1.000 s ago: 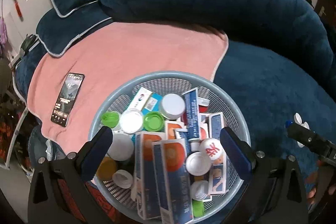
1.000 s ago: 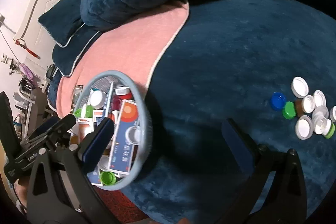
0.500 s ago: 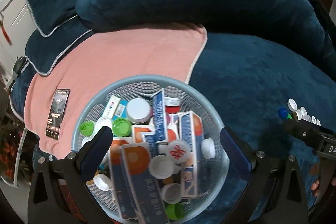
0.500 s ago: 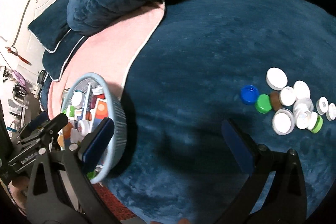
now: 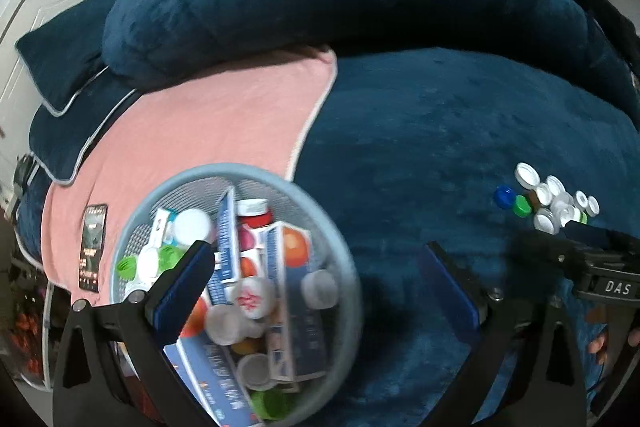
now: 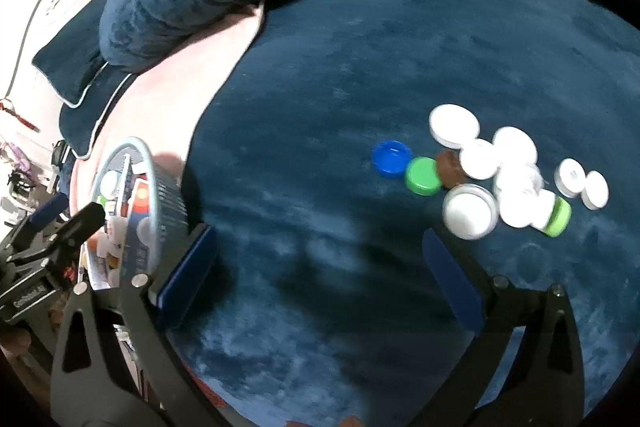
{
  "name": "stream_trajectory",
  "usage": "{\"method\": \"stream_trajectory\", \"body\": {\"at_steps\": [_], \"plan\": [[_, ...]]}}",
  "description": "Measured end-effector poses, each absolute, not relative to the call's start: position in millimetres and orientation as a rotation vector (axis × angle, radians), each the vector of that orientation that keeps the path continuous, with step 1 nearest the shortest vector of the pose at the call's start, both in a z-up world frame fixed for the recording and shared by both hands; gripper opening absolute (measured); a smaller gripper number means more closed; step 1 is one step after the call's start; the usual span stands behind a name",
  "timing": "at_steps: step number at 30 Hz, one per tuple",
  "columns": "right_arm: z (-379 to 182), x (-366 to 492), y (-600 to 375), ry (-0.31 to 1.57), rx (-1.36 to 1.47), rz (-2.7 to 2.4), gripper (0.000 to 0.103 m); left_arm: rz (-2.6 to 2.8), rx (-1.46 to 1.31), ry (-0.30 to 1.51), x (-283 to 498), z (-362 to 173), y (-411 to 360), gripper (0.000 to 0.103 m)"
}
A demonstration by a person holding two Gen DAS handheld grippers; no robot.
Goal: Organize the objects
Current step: 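Move both open grippers back over the scattered caps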
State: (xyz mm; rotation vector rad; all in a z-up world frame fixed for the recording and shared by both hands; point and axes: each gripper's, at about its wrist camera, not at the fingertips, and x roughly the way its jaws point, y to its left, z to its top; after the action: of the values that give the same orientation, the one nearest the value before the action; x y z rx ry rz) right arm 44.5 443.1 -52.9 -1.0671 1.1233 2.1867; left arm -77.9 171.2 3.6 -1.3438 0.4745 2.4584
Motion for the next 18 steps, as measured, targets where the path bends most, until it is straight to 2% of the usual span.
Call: {"method": "stream_trajectory", "body": {"at_steps": [11,18], "plan": [[-80,115,464,1.182,-1.063,2.033,0.103,2.32,-1.266,0.697,-44,-13,250,0.102],[-99,175,474,1.152,-1.126,1.852,0.103,2.237,-1.241,0.747,-22,-21,295,0.102]]}}
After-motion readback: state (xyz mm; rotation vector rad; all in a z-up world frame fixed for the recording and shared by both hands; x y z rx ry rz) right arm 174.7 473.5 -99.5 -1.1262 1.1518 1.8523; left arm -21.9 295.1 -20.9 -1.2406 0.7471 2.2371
